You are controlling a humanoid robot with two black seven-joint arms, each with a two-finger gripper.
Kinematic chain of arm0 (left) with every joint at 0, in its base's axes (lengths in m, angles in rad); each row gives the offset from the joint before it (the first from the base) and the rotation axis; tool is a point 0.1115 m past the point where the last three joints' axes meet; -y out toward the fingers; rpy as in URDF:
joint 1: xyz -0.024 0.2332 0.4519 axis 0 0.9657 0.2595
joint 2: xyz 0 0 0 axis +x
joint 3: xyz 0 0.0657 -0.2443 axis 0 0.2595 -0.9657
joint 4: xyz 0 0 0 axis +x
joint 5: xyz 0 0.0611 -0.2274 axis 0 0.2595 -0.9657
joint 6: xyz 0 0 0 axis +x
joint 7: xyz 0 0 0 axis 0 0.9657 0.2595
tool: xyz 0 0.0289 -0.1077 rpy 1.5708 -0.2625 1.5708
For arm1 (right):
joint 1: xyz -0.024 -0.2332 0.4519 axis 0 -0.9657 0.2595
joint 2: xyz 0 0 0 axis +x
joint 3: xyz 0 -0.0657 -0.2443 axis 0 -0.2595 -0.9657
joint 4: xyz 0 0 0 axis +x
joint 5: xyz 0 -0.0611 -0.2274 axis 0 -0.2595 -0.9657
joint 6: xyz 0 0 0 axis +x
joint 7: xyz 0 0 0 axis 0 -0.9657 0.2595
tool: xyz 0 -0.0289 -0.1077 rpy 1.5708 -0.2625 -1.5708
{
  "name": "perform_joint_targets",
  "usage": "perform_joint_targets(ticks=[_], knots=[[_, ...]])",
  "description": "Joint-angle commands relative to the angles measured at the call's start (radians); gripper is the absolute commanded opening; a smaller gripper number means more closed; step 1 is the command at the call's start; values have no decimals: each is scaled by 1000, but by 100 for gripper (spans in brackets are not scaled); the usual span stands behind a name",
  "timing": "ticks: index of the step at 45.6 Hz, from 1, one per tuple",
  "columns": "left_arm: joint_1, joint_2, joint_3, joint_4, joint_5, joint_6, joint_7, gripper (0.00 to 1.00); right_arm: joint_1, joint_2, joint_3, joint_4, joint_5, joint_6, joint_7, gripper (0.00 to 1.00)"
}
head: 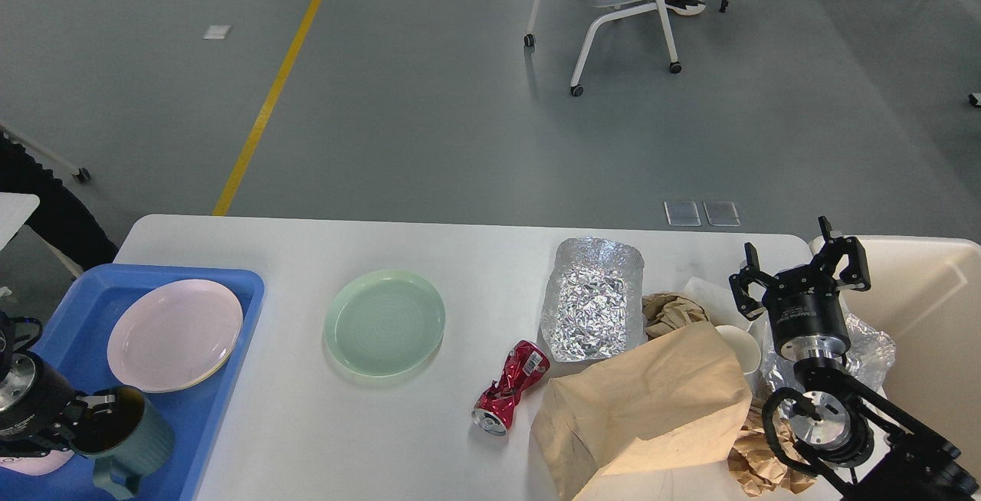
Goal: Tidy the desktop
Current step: 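Carry the dark green mug onto the blue tray and release, then raise the left gripper and move it toward the pale green plate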
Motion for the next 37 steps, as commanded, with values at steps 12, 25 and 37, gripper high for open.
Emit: perform_joint_targets(ticks=[12, 25, 37], knots=[[-1, 8, 13, -16, -15, 80, -4, 93, 2, 1, 0, 0, 0, 1, 0, 100], [-96, 40, 56, -108, -17, 62, -7, 96, 2, -1, 0, 0, 0, 1, 0, 100], [-463, 30, 292, -349, -46, 62, -7, 96, 0, -1, 0, 0, 0, 1, 0, 100]])
